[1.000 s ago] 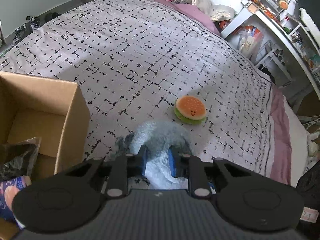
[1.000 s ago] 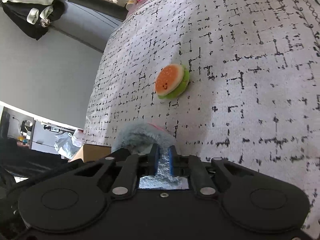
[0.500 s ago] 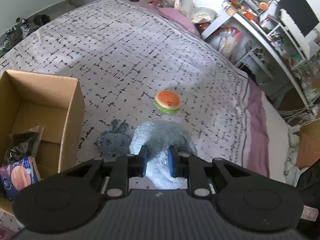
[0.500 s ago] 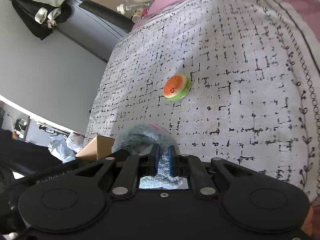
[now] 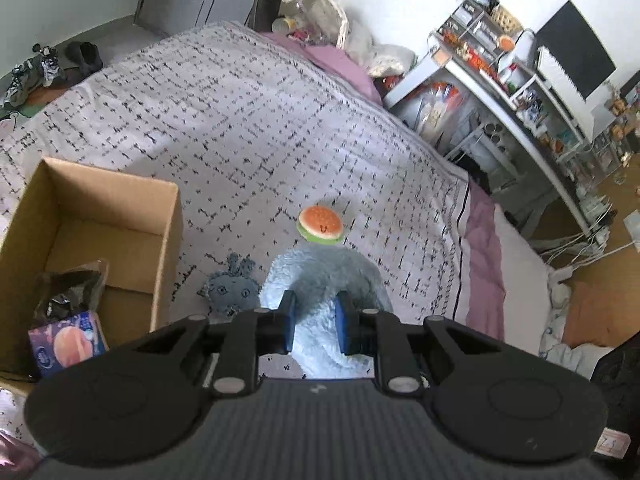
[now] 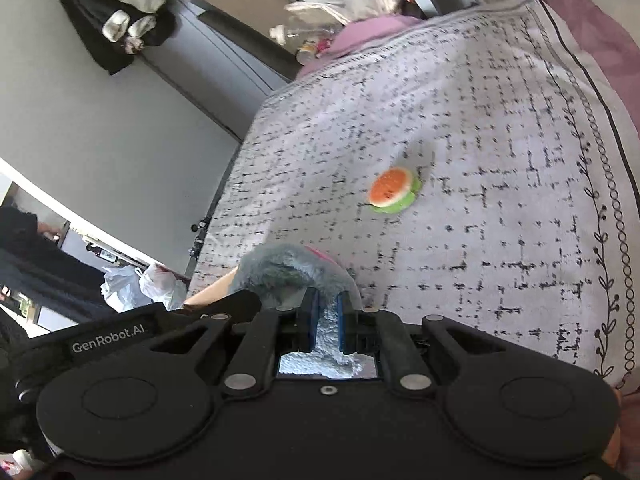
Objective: Organize soft objects
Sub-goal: 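Lift the fluffy plush with both tools and carry it over the box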
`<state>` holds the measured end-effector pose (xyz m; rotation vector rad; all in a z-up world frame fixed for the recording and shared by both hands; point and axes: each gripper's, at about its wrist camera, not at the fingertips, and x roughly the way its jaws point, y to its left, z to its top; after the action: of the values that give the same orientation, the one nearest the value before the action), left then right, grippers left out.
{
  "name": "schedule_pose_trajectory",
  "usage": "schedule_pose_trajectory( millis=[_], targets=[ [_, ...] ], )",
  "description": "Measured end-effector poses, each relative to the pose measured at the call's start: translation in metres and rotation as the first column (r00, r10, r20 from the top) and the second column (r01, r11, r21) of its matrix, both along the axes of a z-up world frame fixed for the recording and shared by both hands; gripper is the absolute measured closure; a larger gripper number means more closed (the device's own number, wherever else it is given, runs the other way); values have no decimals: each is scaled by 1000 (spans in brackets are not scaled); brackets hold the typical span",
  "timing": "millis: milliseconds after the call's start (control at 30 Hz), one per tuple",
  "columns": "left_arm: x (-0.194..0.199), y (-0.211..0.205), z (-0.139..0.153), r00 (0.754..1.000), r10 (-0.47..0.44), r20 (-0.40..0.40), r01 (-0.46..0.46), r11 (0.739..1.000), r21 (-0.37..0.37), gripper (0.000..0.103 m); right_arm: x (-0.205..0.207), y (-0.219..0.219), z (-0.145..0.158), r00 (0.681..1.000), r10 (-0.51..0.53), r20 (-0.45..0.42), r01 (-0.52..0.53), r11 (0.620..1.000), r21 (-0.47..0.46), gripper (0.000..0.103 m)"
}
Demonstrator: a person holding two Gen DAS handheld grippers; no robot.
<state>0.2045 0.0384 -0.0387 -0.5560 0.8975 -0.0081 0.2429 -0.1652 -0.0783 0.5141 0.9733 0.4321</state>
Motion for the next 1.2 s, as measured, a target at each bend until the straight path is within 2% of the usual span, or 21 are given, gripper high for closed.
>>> schedule_pose_trajectory(
  millis=[367,1200],
  targets=[
    [-21,34,19,998,45,52,-44,999,-23,84,-16,38,28,997,41,65,-38,998,-45,93],
    [-35,115,6,996,62,57,-58,996,-69,84,-37,125,31,996,21,88,-10,992,-123,93]
  ],
)
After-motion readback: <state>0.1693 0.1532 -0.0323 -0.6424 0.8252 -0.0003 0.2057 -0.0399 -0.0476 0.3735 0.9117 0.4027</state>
